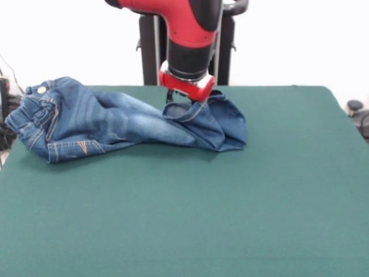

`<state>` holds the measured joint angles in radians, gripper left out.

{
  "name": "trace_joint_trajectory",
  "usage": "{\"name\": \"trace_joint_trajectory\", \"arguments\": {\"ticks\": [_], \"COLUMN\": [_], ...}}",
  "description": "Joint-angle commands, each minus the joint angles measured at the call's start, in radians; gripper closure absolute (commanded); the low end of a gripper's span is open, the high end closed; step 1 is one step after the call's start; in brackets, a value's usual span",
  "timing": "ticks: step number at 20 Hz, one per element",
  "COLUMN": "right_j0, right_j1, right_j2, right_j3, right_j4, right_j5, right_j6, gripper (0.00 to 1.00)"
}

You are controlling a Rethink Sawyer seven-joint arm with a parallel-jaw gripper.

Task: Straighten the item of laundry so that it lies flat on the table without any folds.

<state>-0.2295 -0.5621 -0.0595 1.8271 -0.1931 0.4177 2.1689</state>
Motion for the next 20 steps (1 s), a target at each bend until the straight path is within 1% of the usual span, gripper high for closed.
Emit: {"name": "trace_joint_trajectory", "arguments": {"ticks": [1,4,9,12,15,18,20], "right_j0": [0.037,0.028,0.039,0.053,0.06,0.067,0.091], "right_j1": [-0.074,-0.107,-0.172,-0.183,-0.137,-0.07,-0.027], "right_j2": [0.059,0.104,0.169,0.196,0.215,0.242,0.231], "right_j3": [-0.021,0.003,0.064,0.086,0.081,0.069,0.044], "right_j4": [0.09,0.133,0.23,0.279,0.305,0.328,0.327], "right_j5": [0.149,0.187,0.242,0.246,0.198,0.104,0.054], "right_j6": [0.119,0.118,0.134,0.137,0.127,0.13,0.145], "gripper": [0.0,0.0,0.0,0.0,0.0,0.0,0.0]}}
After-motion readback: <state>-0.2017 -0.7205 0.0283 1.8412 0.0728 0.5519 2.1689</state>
